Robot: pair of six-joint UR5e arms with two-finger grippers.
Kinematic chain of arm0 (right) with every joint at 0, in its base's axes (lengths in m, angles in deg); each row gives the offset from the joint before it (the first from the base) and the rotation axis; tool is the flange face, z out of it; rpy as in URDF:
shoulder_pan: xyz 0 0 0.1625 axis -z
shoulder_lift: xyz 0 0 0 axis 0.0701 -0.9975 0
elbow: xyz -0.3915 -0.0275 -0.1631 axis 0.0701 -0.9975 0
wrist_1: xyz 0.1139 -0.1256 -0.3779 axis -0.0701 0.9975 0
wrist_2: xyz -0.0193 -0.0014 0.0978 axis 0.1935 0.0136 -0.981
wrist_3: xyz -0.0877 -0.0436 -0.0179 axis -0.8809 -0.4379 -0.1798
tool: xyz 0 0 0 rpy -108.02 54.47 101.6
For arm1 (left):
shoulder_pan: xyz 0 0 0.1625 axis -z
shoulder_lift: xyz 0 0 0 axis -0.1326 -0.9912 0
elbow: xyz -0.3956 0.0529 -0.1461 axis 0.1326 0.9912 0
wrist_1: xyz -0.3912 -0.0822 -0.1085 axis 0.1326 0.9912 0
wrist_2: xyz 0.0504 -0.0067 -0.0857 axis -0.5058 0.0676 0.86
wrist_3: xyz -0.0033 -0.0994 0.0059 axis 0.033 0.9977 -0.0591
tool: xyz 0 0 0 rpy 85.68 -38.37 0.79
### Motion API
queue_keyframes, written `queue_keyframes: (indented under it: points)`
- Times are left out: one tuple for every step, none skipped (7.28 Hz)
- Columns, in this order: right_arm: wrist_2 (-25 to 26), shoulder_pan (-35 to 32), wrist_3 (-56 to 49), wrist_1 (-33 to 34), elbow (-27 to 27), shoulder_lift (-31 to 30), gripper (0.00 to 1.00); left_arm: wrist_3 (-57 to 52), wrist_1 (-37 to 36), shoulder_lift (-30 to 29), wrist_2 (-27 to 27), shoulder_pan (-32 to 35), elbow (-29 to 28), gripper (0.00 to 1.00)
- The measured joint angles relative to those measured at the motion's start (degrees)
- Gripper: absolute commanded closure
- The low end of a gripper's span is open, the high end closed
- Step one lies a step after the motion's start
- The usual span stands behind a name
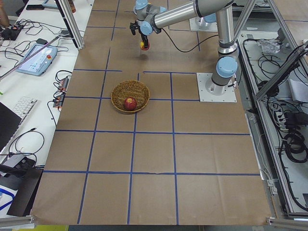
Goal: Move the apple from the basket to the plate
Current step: 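Lift the striped apple with the left gripper and carry it toward the table center, then set the striped apple on the table, open the left gripper and withdraw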
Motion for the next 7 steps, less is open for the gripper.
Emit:
queue_keyframes:
  points:
    - [0.0,0.0,0.0,0.0,0.0,0.0,0.0,0.7,-1.2,-0.8,0.5,0.4,0.2,0.49]
    - [0.0,0.0,0.0,0.0,0.0,0.0,0.0,1.0,-2.5,-1.7,0.7,0.9,0.2,0.47]
    - [0.1,0.0,0.0,0.0,0.0,0.0,0.0,1.2,-3.7,-2.3,0.8,1.4,0.2,0.4]
    - [0.1,0.1,0.0,0.0,0.0,0.0,0.0,1.4,-4.4,-2.5,0.8,1.6,0.2,0.15]
    - [0.1,0.1,0.0,0.0,0.1,0.0,0.0,1.4,-4.6,-2.6,0.7,1.7,0.3,0.01]
    - [0.0,0.1,0.0,0.0,0.1,0.0,0.0,1.1,-4.7,-2.7,0.7,1.8,0.3,0.01]
    - [0.2,0.1,0.0,0.0,0.1,0.0,0.0,0.7,-4.7,-2.6,0.9,1.7,0.1,0.01]
